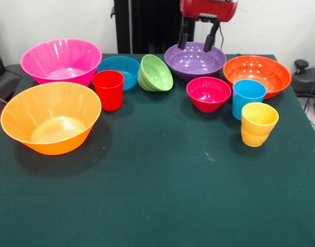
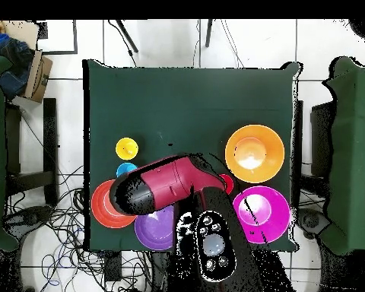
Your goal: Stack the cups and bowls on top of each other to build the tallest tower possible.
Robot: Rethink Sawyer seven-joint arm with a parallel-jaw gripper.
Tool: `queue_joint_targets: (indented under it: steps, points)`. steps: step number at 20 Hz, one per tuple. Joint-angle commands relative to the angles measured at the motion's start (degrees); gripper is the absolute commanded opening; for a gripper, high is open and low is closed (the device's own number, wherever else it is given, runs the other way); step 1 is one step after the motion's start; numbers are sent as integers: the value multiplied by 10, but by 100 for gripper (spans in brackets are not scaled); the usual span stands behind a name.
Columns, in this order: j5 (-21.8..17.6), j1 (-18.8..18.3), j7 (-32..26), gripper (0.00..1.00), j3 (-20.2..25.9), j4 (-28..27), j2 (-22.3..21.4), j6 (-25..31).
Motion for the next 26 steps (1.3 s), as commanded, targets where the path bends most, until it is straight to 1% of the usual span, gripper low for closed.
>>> queue_joint_targets:
  steps: [1, 8, 14, 22, 26]
  points:
    - [65, -62, -50, 100, 62, 42, -5, 20]
    - [56, -54, -45, 100, 58, 40, -7, 22]
    - [48, -54, -40, 100, 63, 29, 15, 13]
    - [22, -30, -37, 100, 54, 12, 8, 21]
    - [25, -25, -30, 100, 53, 15, 13, 16]
